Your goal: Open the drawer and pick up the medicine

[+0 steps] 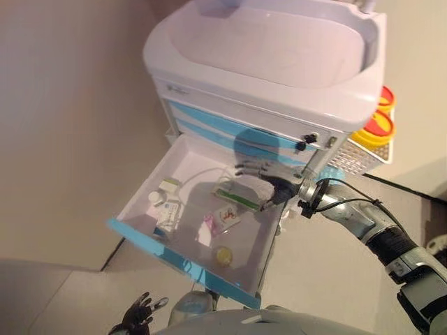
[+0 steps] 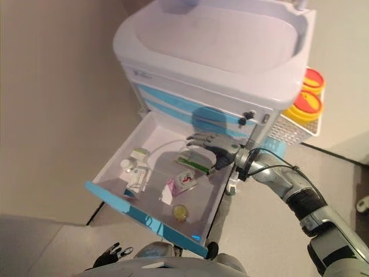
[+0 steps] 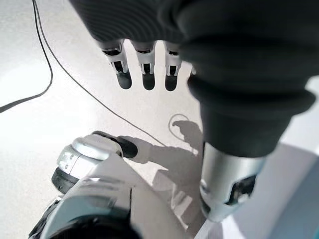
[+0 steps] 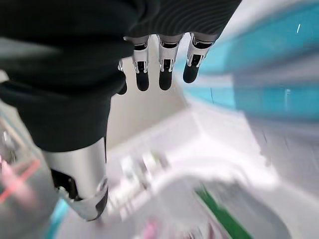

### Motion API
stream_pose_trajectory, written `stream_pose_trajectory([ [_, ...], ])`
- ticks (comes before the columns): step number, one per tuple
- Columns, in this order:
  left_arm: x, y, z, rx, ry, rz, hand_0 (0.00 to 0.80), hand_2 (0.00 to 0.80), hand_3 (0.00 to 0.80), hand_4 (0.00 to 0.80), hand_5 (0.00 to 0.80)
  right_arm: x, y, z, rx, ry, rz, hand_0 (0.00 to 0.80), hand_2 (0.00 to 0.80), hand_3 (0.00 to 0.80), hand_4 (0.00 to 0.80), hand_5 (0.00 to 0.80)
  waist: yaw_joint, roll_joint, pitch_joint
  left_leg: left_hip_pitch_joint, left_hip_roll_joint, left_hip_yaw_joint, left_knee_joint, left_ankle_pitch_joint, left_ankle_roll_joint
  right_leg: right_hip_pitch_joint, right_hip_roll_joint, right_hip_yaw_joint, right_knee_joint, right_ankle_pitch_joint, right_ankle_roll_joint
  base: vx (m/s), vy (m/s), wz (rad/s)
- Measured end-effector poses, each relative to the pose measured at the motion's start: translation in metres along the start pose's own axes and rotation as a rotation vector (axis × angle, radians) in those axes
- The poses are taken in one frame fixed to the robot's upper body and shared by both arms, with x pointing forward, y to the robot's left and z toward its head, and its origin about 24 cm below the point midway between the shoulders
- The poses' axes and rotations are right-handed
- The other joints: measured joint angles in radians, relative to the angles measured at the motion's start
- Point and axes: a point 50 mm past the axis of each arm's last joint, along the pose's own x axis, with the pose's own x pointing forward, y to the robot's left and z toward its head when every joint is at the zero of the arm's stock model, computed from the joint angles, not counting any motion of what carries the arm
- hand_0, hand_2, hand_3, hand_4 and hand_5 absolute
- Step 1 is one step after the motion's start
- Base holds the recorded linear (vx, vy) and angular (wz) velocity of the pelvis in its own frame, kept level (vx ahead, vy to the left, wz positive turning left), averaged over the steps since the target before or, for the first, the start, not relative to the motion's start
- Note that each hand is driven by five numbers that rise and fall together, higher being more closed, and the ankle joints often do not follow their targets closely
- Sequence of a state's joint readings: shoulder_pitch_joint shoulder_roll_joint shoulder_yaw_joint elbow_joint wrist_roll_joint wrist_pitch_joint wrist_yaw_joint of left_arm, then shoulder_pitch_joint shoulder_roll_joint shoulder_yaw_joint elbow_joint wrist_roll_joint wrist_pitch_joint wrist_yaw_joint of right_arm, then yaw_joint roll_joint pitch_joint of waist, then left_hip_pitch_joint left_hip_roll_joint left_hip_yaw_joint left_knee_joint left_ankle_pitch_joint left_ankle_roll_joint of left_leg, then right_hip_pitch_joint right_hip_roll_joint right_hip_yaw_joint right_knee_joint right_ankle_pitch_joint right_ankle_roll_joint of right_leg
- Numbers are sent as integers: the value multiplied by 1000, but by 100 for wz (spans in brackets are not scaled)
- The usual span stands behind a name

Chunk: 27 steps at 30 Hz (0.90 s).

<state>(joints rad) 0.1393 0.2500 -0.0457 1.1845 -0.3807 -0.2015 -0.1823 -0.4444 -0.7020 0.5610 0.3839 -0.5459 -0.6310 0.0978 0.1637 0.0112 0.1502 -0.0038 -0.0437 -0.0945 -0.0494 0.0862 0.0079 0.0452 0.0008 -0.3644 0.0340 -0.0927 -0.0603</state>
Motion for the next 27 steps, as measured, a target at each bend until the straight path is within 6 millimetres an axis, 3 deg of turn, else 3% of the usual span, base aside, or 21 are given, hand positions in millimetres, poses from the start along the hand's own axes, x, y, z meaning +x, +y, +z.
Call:
stream_pose_trajectory([
  [4,1,0,2,22,0,-5,0,0,0,0,0,1,31,-11,-8,85,132,0,0,0,0,0,17,-1,1,0,-6,-38,-10,10,-3,18,1,-38,-21,0,0,5,-32,28],
  [9,0,1,1,60,11,-7,0,0,0,0,0,2,57,-17,-22,130,220,0,0,0,0,0,52,-3,3,-1,-9,-52,-12,10,-3,31,3,-57,-41,1,1,18,-26,15],
  [21,1,0,4,93,-8,-19,0,0,0,0,0,14,95,-1,-24,74,268,0,0,0,0,0,68,-15,10,-5,-11,-66,-12,11,-4,36,4,-67,-52,1,3,2,-2,1],
  [27,3,-3,12,102,-45,-42,0,0,0,0,0,20,103,7,0,56,270,0,0,0,0,0,87,-11,12,-16,-14,-87,-12,14,-7,34,4,-89,-54,1,3,8,4,10],
])
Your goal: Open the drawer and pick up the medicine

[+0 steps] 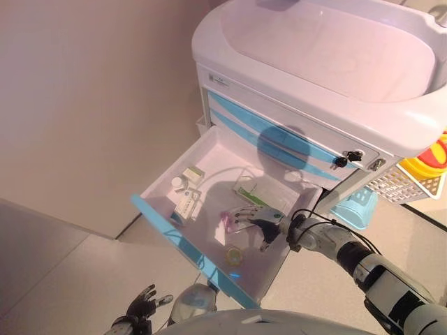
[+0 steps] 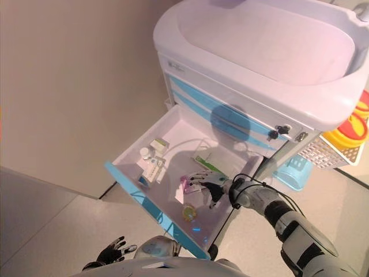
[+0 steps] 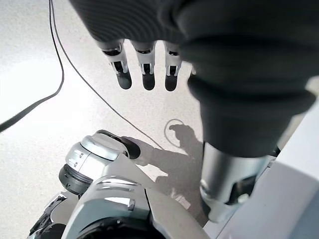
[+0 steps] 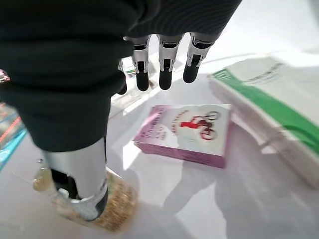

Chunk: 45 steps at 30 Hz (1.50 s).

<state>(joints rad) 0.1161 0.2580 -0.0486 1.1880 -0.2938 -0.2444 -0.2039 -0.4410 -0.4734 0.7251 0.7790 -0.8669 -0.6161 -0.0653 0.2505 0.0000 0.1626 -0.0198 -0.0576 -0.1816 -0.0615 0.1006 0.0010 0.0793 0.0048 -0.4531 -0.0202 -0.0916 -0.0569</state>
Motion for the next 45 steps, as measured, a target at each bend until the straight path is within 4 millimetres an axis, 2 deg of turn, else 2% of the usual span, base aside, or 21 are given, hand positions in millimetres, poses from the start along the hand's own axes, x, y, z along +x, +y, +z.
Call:
stream_pose_trajectory([
  [11,1,-4,2,21,-5,-20,0,0,0,0,0,6,9,10,-75,-41,22,0,0,0,0,0,19,29,19,-20,-5,-38,0,12,-4,-6,0,-35,-5,-2,4,-2,12,10],
  [19,1,-3,0,19,7,-24,0,0,0,0,0,6,16,13,-127,-63,68,0,0,0,0,0,34,31,20,-29,-14,-61,0,15,-4,-4,-4,-58,-12,-2,3,22,10,9],
  [25,2,-5,3,22,-2,-38,0,0,0,0,0,4,26,12,-118,-64,112,0,0,0,0,0,51,31,20,-29,-14,-68,0,15,-4,-2,-3,-65,-13,-3,4,20,0,3],
  [45,3,-5,6,26,-24,-43,0,0,0,0,0,3,31,17,-124,-96,121,0,0,0,0,0,50,30,20,-29,-14,-72,0,18,-3,0,-3,-71,-11,-3,4,1,0,0],
])
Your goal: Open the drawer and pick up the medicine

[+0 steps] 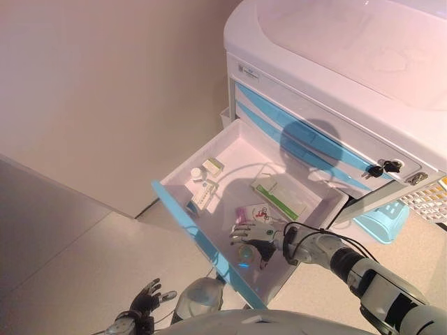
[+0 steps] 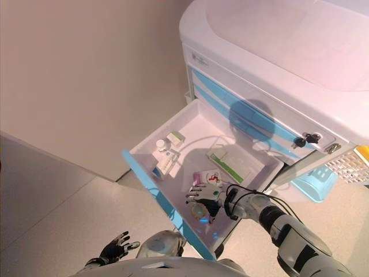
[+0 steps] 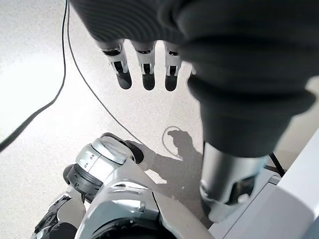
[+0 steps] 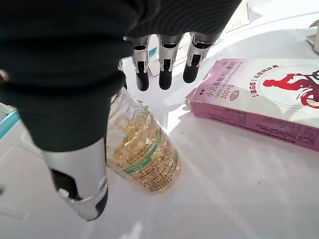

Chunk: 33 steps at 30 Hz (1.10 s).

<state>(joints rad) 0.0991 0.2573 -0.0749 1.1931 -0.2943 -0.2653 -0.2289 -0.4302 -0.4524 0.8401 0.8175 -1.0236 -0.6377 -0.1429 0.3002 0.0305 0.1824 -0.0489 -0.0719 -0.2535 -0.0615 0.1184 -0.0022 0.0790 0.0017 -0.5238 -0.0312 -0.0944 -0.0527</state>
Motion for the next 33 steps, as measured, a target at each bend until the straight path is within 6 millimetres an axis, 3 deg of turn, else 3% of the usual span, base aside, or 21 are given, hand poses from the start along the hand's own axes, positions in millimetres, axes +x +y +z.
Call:
stream_pose_trajectory([
  [11,0,0,0,0,0,0,0,0,0,0,0,0,3,2,9,-1,4,0,0,0,0,0,0,0,0,0,0,-1,0,0,0,1,0,-2,0,0,0,0,0,0],
  [12,0,0,0,0,0,0,0,0,0,0,0,0,4,2,10,1,4,304,304,304,304,304,0,0,0,0,0,-1,0,0,0,1,0,-2,0,0,0,0,0,0],
  [13,0,0,0,0,0,0,0,0,0,0,0,0,4,2,10,3,5,442,442,442,442,442,0,0,0,0,0,-1,0,0,0,1,0,-2,0,0,0,0,0,0],
  [14,0,0,0,0,0,0,0,0,0,0,0,0,5,2,12,6,6,715,715,715,715,715,0,0,0,0,0,-1,0,0,0,1,0,-2,0,0,0,0,0,0],
  [15,0,0,0,0,0,0,0,0,0,0,0,-1,6,2,15,8,8,800,800,800,800,800,0,0,0,0,-1,-2,0,0,0,0,0,-2,0,0,0,0,0,0],
  [33,0,0,0,1,1,-6,0,0,0,0,0,0,12,6,19,11,3,800,800,800,800,800,-2,-5,8,-8,-1,-1,0,1,1,-6,-1,-5,-1,0,1,0,0,0],
])
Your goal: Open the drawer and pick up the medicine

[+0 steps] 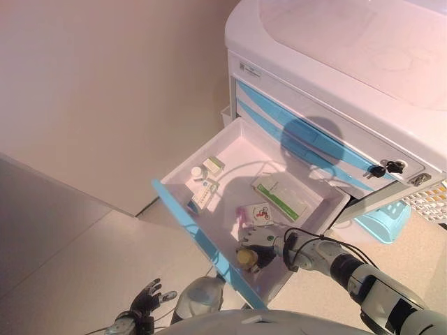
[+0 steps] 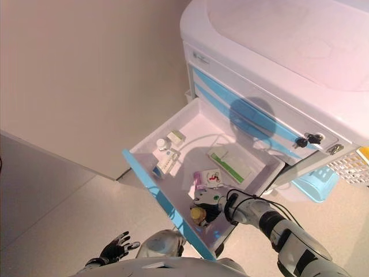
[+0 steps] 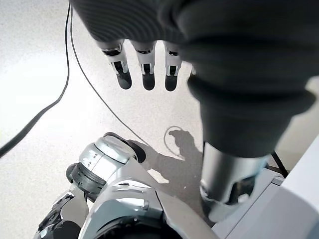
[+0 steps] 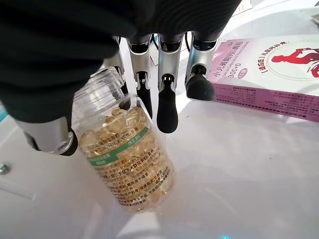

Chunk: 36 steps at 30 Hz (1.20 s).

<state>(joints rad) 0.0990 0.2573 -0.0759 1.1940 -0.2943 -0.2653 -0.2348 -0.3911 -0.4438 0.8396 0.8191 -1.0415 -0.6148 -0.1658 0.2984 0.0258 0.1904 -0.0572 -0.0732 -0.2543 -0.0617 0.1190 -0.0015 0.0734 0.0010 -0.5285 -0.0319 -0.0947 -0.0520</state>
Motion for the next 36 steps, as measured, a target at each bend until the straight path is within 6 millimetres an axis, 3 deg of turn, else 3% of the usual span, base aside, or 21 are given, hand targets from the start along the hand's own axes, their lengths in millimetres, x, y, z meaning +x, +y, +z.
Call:
stream_pose_trajectory([
  [8,0,0,1,1,-2,0,0,0,0,0,0,-2,-1,-2,-6,7,-16,800,800,800,800,800,-5,-13,8,9,1,7,-2,0,0,3,0,7,2,0,0,5,0,-2],
  [11,1,0,2,1,-3,0,0,0,0,0,0,-7,-14,-6,-42,10,-60,800,800,800,800,800,-10,-24,14,14,3,13,-2,0,0,1,-1,19,8,0,0,11,11,-11],
  [13,1,0,1,-1,1,3,0,0,0,0,0,-15,-34,-9,-62,7,-129,800,800,800,800,800,-23,-33,18,21,4,28,-2,0,0,1,-3,29,15,0,0,12,7,-15],
  [17,0,4,1,-3,11,17,0,0,0,0,0,-38,-95,-12,-70,5,-330,800,800,800,800,800,-57,-56,19,44,11,63,-13,-2,3,1,-3,72,26,2,3,11,13,-30],
  [23,-2,12,4,-48,-13,51,0,0,0,0,0,-100,-186,-8,64,-51,-598,800,800,800,800,800,-116,-89,5,74,18,132,-18,-12,18,2,-3,155,35,11,10,5,30,-35],
  [26,-2,13,5,-60,-14,57,0,0,0,0,0,-125,-216,-9,237,-125,-726,800,800,800,800,800,-148,-92,3,83,18,152,-18,-15,21,3,-4,179,34,18,13,9,27,-24],
  [29,-1,14,4,-87,0,65,0,0,0,0,0,-133,-238,-14,416,-202,-776,800,800,800,800,800,-167,-90,2,89,20,170,-18,-16,22,3,-3,199,34,26,13,16,18,-20],
  [36,-4,16,-3,-105,27,78,0,0,0,0,0,-153,-273,-38,605,-218,-921,800,800,800,800,800,-163,-90,-5,100,21,179,-18,-17,22,12,-2,212,34,30,11,13,2,-2],
])
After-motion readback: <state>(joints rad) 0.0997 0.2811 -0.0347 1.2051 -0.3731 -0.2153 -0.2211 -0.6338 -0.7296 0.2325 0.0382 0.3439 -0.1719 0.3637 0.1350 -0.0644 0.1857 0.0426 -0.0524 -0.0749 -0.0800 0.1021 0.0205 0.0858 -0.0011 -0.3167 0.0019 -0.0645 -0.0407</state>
